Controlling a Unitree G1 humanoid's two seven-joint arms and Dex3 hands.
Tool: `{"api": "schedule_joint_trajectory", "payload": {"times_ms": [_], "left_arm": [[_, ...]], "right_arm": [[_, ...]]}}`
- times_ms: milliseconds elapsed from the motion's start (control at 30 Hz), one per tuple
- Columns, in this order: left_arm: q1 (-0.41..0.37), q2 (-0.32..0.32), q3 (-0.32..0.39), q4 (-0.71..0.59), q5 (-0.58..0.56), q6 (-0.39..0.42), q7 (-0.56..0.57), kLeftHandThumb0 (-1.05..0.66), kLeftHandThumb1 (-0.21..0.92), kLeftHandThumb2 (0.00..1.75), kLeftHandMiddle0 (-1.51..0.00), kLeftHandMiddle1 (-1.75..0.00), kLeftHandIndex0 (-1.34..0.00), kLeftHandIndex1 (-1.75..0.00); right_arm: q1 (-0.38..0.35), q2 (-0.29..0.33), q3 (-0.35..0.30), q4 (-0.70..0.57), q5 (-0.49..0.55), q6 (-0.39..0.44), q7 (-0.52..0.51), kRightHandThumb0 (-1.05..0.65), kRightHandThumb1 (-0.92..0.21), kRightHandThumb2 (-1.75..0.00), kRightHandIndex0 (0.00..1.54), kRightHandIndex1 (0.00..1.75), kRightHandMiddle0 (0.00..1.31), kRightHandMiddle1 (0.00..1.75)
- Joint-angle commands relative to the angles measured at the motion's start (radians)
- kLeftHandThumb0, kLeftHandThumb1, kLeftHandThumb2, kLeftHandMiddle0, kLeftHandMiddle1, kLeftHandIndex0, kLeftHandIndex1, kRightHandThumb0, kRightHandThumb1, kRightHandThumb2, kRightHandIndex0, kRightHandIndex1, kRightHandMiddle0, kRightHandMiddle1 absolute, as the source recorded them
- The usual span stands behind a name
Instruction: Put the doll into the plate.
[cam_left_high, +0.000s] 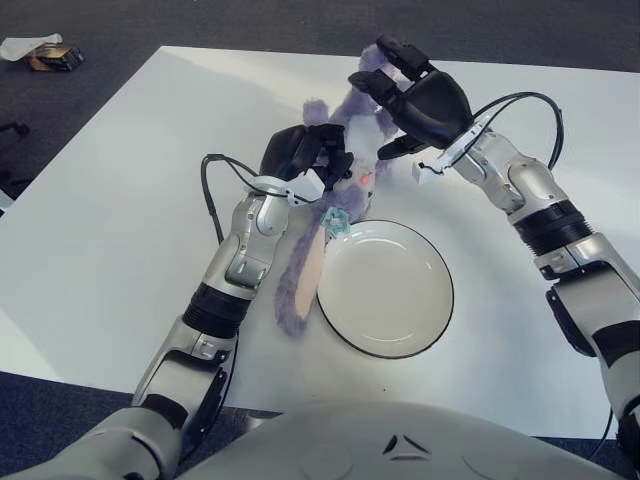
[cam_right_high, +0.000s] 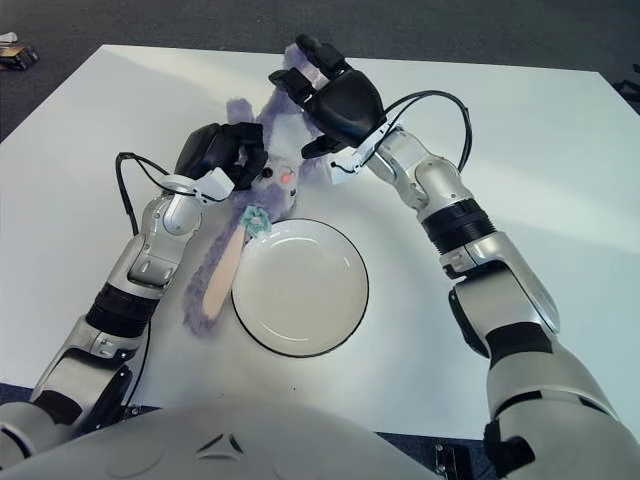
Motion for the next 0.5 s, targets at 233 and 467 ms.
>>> {"api": "schedule_joint_trajectory", "payload": {"times_ms": [233, 467], "left_arm": [[0.012, 0.014, 0.006, 0.033, -0.007, -0.036, 0.005, -0.76, 0.92, 0.99, -1.43, -1.75, -1.21, -1.75], [0.009, 0.015, 0.008, 0.043, 0.005, -0.023, 0.007, -0.76, 0.92, 0.99, -1.43, -1.75, -1.22, -1.75]], "right_arm": [[0.039, 0.018, -0.017, -0.042, -0.088, 0.145, -0.126, -0.77, -0.80, -0.43, 0.00, 0.00, 0.00, 0.25], [0.034, 0.011, -0.015, -0.016, -0.076, 0.131, -0.179, -0.78, -0.77, -0.40, 0.00, 0.00, 0.00, 0.24]]}}
